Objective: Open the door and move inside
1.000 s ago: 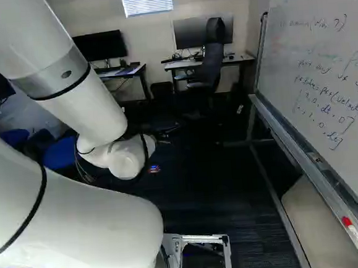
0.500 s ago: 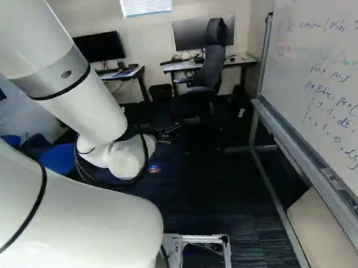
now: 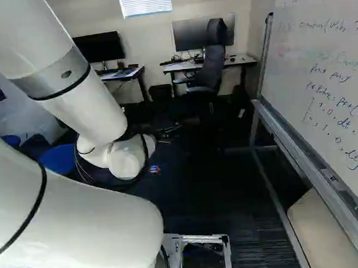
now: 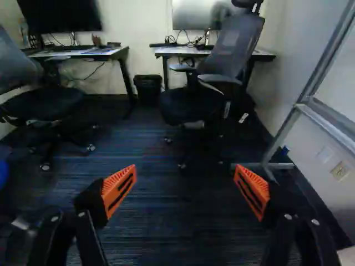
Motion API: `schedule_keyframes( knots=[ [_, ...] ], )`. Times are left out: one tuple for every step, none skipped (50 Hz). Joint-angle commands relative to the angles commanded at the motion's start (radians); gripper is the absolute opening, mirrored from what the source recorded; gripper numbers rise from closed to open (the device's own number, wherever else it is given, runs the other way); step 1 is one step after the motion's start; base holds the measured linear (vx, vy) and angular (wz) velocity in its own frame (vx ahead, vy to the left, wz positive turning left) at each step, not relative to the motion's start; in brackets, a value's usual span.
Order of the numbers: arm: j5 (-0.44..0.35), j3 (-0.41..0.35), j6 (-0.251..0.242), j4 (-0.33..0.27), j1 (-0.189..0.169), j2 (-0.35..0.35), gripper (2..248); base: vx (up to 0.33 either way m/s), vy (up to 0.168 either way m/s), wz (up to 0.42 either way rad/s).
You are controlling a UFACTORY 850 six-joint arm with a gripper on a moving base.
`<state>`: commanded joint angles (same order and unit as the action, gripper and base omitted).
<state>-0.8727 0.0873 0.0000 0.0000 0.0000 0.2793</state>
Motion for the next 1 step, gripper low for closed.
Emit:
schedule_keyframes(
  knots=[
    [0.000, 0.000, 0.000, 0.000, 0.000, 0.000, 247, 0.000, 0.000, 0.000]
  ],
)
